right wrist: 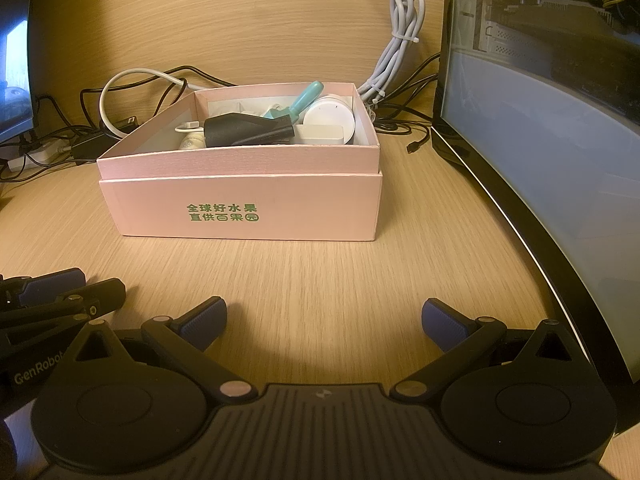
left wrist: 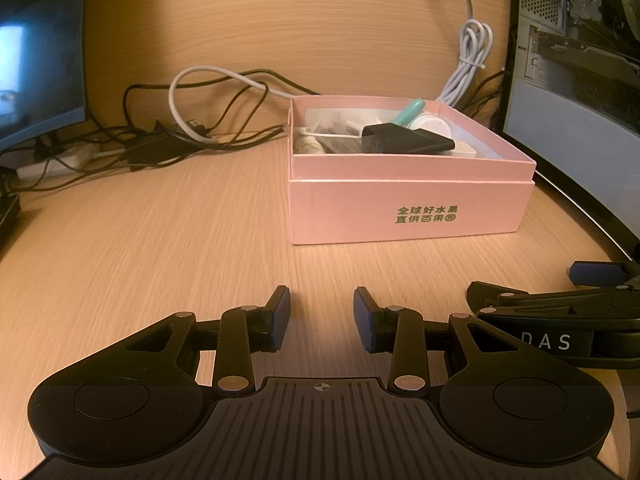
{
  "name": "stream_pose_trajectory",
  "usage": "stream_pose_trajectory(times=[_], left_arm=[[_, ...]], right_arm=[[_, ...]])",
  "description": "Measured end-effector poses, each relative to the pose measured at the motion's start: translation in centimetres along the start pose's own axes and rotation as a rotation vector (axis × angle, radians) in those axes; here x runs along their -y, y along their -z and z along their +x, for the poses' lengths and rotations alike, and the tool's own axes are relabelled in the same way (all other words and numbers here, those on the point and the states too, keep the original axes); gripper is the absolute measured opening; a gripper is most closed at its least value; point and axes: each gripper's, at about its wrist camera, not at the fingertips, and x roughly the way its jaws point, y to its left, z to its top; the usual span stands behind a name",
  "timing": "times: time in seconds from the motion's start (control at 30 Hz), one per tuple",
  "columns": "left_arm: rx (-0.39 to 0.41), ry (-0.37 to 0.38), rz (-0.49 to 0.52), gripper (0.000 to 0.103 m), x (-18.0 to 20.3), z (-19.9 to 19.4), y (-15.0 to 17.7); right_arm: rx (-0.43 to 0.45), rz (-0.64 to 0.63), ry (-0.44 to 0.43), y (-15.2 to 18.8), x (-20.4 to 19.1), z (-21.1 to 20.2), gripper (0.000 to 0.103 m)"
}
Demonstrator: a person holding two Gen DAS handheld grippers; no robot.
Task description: Organize rigid objects
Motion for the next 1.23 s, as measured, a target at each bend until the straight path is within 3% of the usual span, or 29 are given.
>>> stream_pose_trajectory(times=[1.23], left_arm=[[0.0, 0.007, 0.004, 0.038, -0.13, 0.01, -0.03]], right_arm=[[0.0, 0.0, 0.001, 0.02, -0.06, 0.01, 0.103]])
